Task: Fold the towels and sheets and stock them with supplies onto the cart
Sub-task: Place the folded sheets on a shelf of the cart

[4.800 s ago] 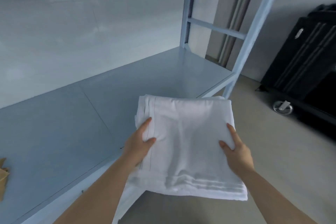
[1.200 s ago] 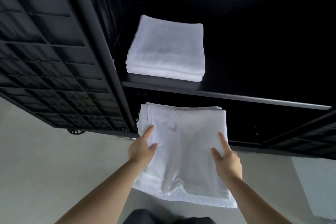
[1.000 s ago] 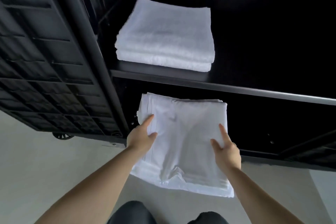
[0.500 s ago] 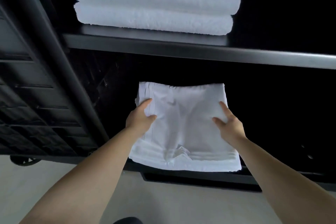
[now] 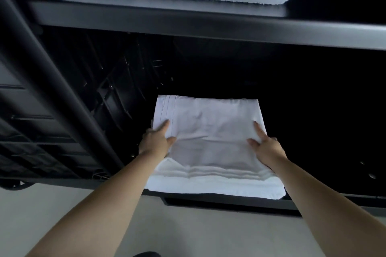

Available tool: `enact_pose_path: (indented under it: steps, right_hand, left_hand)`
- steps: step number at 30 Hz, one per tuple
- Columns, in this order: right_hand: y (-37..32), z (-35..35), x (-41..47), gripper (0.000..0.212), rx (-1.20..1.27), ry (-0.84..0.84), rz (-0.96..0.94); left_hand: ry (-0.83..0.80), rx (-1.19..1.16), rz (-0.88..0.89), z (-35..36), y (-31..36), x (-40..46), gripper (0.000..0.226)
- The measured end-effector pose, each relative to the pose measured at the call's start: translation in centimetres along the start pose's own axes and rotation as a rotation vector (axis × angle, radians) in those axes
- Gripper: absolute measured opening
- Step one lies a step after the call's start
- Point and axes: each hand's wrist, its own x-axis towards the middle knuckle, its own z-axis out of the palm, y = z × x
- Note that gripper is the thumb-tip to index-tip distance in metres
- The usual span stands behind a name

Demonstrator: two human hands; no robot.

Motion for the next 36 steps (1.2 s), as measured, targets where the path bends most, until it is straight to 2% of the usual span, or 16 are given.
enact_pose_path:
  steps: [2, 3, 4, 6, 8, 11, 15, 20, 25, 29, 32, 36]
  right_hand:
    - [-1.1, -0.7, -0.5, 0.054, -0.28, 0.053, -0.099]
    - [-1.8, -0.8, -0.8, 0.053, -0.362, 0.066, -0.197]
    - [-2.8, -0.6, -1.4, 0.053, -0.399, 0.045, -0.317]
    - [-4.8, 0.5, -3.3, 0.055, -0.35, -0.089, -0.542]
    - [-6.3, 2.3, -5.3, 0.058, -0.298, -0.206, -0.634]
    - [-6.2, 3.7, -6.7, 0.06, -0.375, -0.213, -0.587]
    - [-3.2, 2.7, -6.7, 0.066, -0.446, -0.156, -0.49]
    - [-1.4, 2.3, -7.2, 0.077, -0.479, -0.06, -0.419]
    - [0.4, 3.7, -9.4, 0.105, -0.545, -0.002, -0.57]
    - [0.7, 4.3, -10.2, 0.11, -0.642, 0.021, -0.608]
    - [0.6, 3.9, -10.1, 0.103, -0.666, 0.023, -0.606]
    - [0.3, 3.0, -10.7, 0.093, -0.682, 0.046, -0.646]
  left_hand:
    - [0.077, 0.389, 0.054, -0.9, 1.7, -1.2, 0.058]
    - [0.096, 0.483, 0.129, -1.0, 2.6, -1.7, 0.056]
    - [0.091, 0.499, 0.229, -0.9, 3.4, -2.2, 0.055]
    - [-0.01, 0.372, 0.436, -0.4, 5.0, -3.6, 0.053]
    - [-0.16, 0.254, 0.517, 0.7, 6.1, -4.9, 0.054]
    - [-0.25, 0.306, 0.429, 1.8, 5.6, -5.8, 0.058]
    - [-0.183, 0.361, 0.35, 1.7, 2.8, -6.6, 0.072]
    - [-0.124, 0.308, 0.291, 0.7, -0.2, -7.7, 0.085]
    - [-0.025, 0.296, 0.38, 1.9, -2.7, -10.3, 0.099]
    - [0.05, 0.387, 0.442, 4.0, -1.8, -12.7, 0.113]
    - [0.13, 0.363, 0.42, 3.8, -0.7, -12.7, 0.103]
    - [0.23, 0.317, 0.487, 3.3, -1.2, -12.5, 0.09]
